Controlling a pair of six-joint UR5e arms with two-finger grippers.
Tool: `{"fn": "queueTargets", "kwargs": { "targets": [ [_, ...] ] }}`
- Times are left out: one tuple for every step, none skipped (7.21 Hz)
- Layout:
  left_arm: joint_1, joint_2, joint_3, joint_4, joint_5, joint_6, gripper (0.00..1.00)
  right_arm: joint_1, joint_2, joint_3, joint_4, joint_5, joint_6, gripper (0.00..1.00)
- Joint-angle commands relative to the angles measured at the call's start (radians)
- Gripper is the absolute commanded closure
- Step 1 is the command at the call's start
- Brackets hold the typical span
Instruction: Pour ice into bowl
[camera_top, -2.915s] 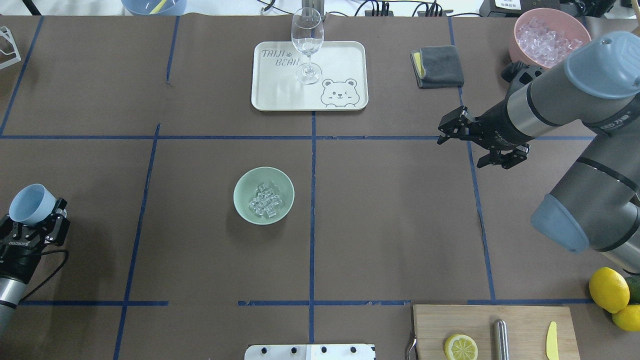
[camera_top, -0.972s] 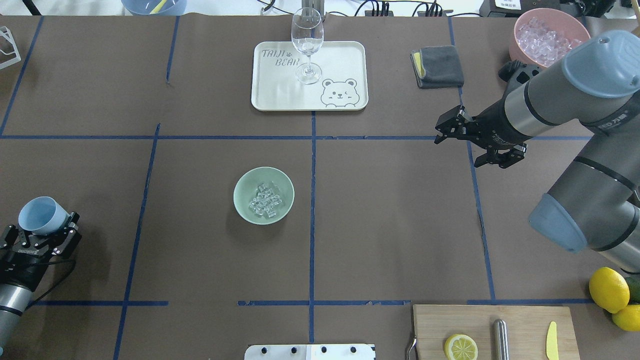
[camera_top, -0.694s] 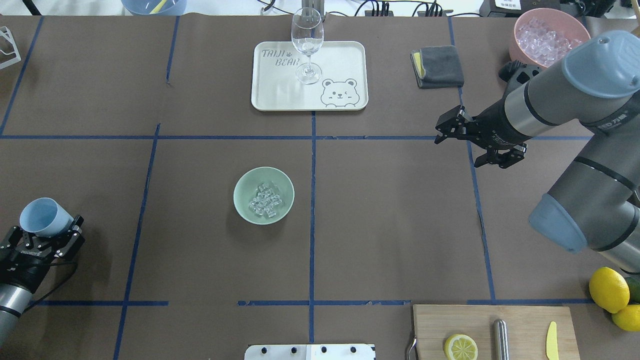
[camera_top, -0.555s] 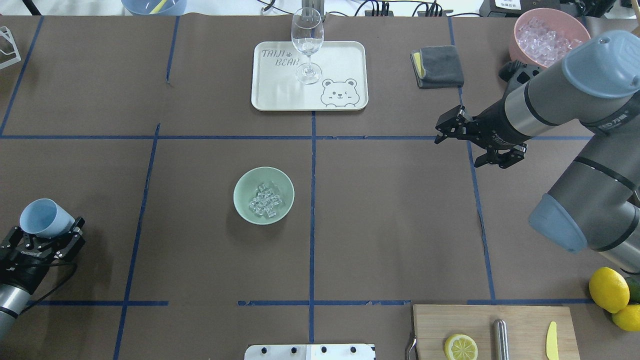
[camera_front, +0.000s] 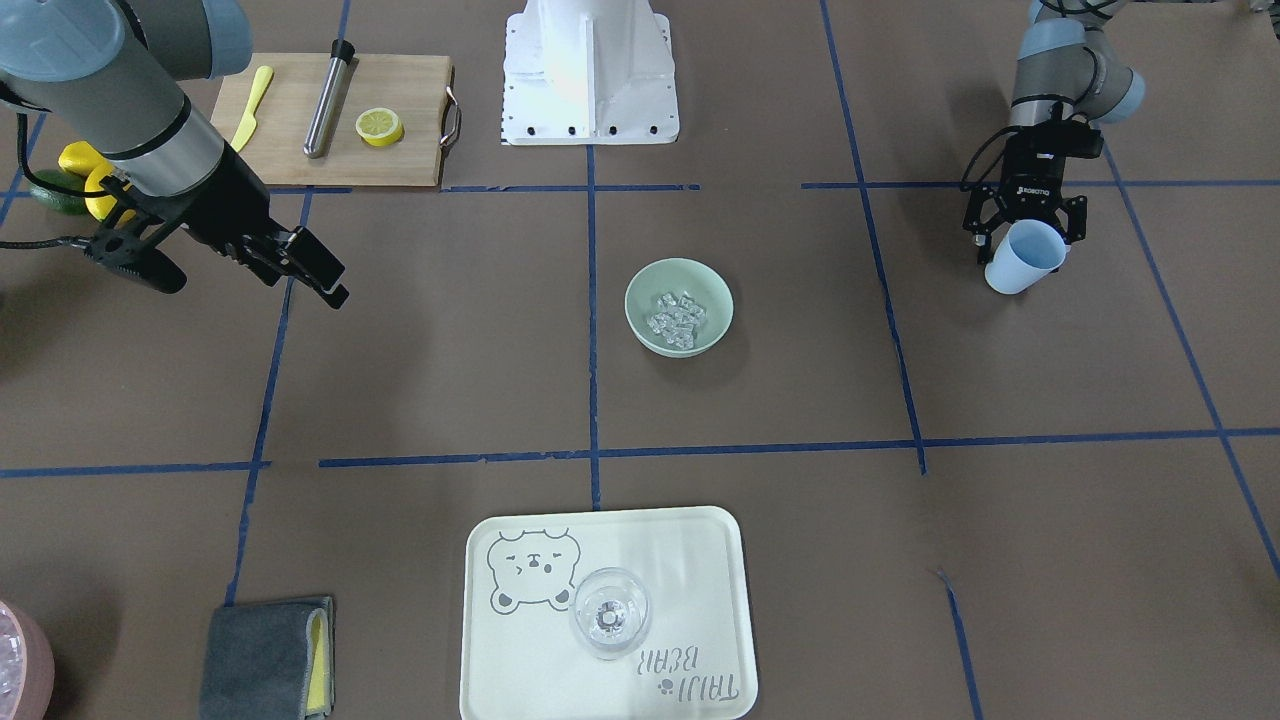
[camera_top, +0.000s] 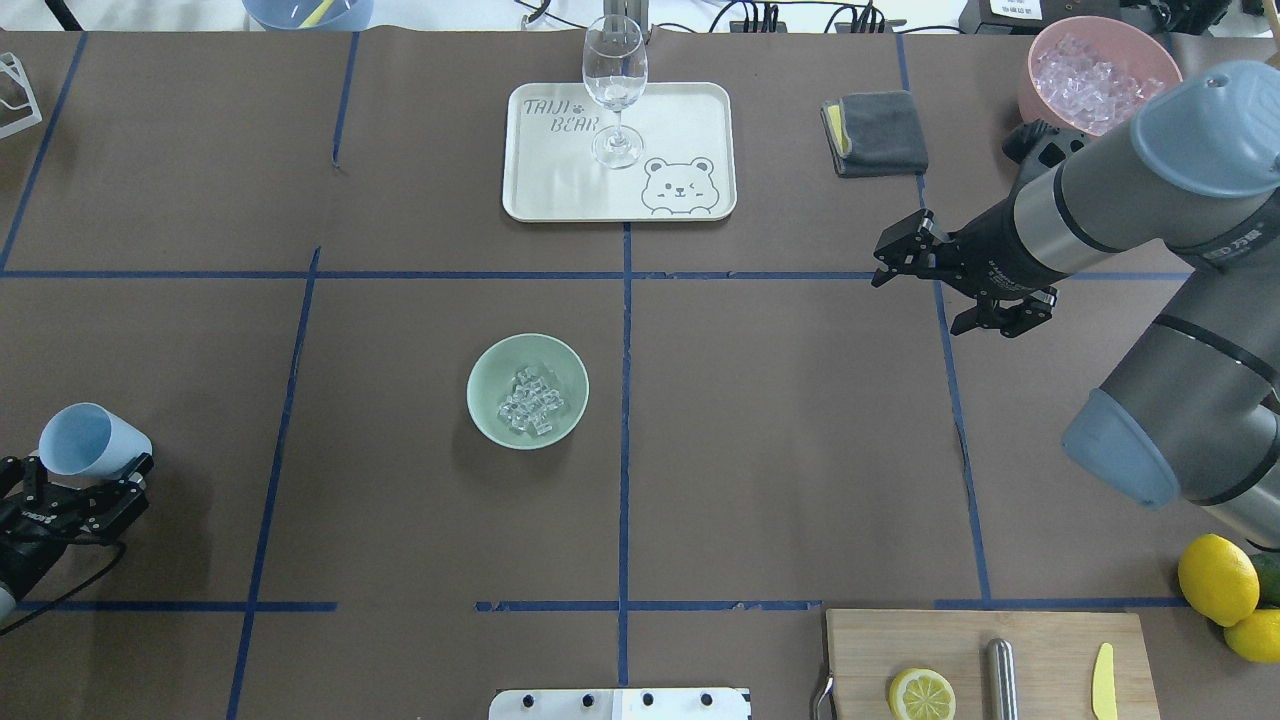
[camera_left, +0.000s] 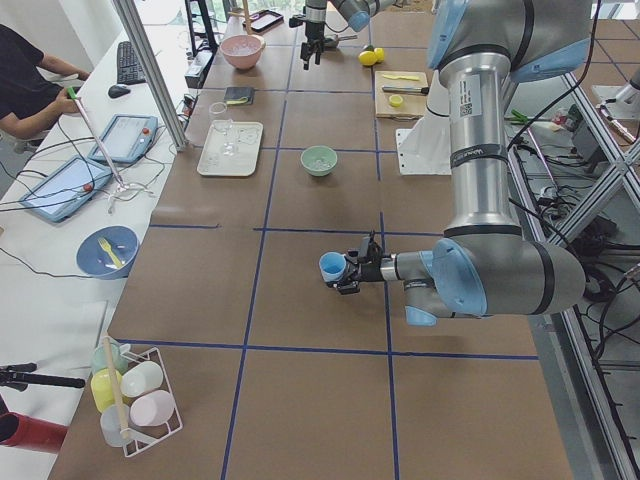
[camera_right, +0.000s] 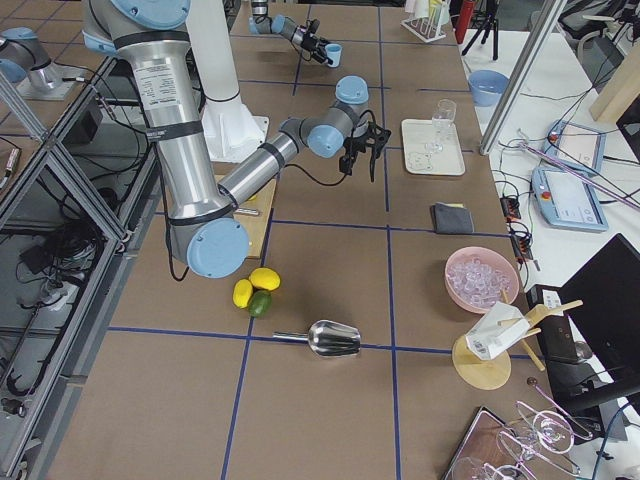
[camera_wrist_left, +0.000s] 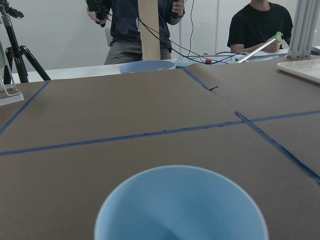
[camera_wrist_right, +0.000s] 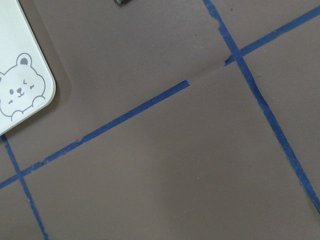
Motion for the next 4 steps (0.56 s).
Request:
{"fn": "queueTargets", "kwargs": {
  "targets": [
    [-0.002,0.098,-0.101,0.017,-0.157,0.027,0.00,0.000,-0.001,0.007,-0.001,0.001,0.000,0.00],
    [-0.004,0.146,-0.149,0.017,-0.226,0.060,0.00,0.000,-0.001,0.005,-0.001,0.001,0.000,0.00],
    [-0.010,0.180,-0.163,0.015,-0.305,0.092,0.00,0.000,-0.001,0.003,-0.003,0.001,0.000,0.00],
    [-0.011,0.212,-0.163,0.015,-0.362,0.143,0.00,0.000,-0.001,0.003,-0.003,0.003,0.000,0.00]
  ]
}}
